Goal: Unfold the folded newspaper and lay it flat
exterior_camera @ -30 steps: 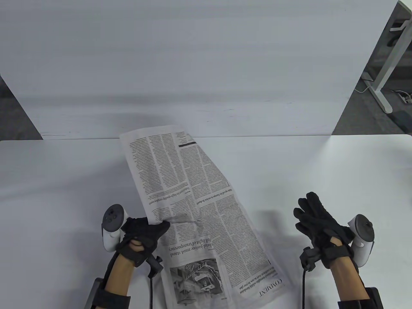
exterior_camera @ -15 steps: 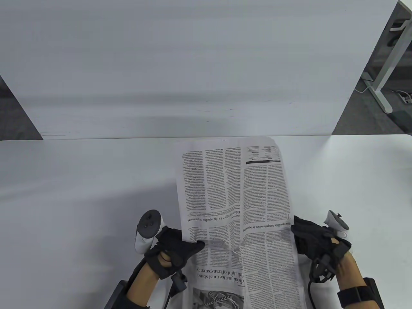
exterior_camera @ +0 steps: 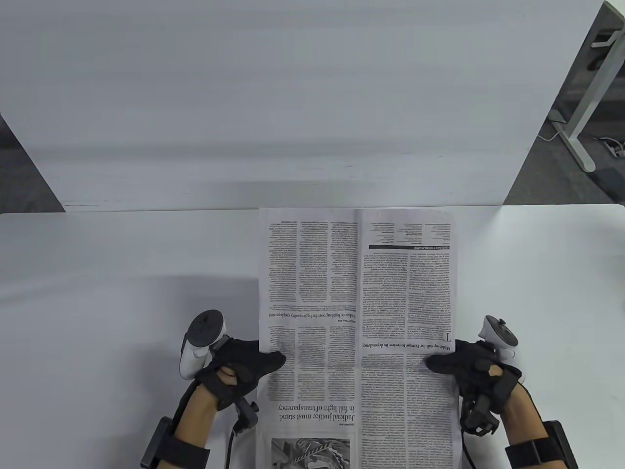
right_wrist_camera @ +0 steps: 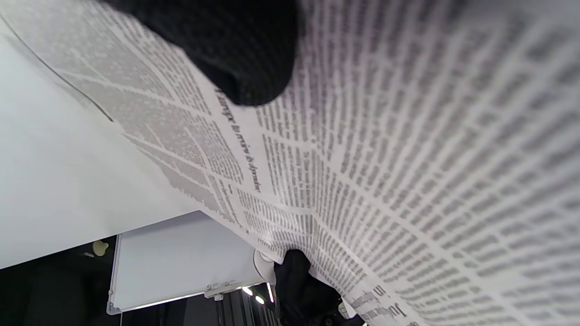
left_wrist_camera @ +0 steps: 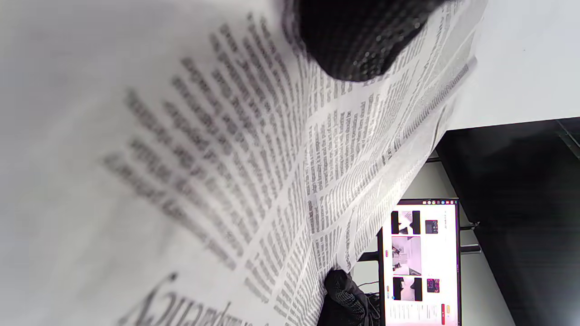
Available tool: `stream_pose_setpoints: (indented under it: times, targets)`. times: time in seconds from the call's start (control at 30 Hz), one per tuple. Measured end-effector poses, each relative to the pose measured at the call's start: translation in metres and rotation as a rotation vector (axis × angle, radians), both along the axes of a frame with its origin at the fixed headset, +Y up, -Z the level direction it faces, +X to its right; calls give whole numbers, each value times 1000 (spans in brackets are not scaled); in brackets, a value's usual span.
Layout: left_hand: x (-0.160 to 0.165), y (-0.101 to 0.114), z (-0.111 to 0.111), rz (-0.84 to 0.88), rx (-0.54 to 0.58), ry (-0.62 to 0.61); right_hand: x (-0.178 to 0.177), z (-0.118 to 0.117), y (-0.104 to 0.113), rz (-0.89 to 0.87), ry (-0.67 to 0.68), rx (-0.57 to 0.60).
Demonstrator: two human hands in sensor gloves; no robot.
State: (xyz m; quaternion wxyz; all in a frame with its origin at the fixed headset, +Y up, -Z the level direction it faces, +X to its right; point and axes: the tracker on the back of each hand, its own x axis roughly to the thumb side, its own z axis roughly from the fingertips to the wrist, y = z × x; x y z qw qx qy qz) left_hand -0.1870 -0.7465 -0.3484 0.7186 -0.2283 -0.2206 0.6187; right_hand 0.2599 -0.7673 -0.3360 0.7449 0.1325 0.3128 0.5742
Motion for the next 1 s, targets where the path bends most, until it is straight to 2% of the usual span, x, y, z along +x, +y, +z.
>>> stream_pose_setpoints:
  times: [0.1, 0.13, 0.27, 0.33, 0.4, 0.47, 0.57, 0.67, 0.77, 0.87, 1.0]
  targets:
    - [-6, 2, 0, -15, 2, 37, 2, 0, 1, -10, -22, 1]
    - [-12, 3, -1, -30, 6, 93, 4, 1, 3, -13, -42, 0]
    - [-38, 4, 0, -98, 66, 383, 14, 2, 8, -4, -196, 1]
    - [-49, 9, 4, -144, 154, 561, 20, 4, 7, -45, -305, -31]
    - [-56, 15, 9, -211, 238, 686, 24, 7, 6, -82, -422, -54]
    - [-59, 20, 12, -255, 309, 744, 25, 10, 3, -120, -505, -78]
    - [-58, 23, 15, -308, 351, 762, 20, 17, -3, -184, -653, -105]
    - [-49, 27, 18, -361, 413, 735, 11, 21, -5, -190, -727, -97]
    - [-23, 38, 24, -458, 554, 642, -6, 26, -4, -181, -724, -77]
    - [23, 49, 35, -537, 661, 452, -32, 26, -2, -168, -616, -48]
    - [96, 50, 62, -637, 701, 141, -77, 32, -3, -137, -472, -23]
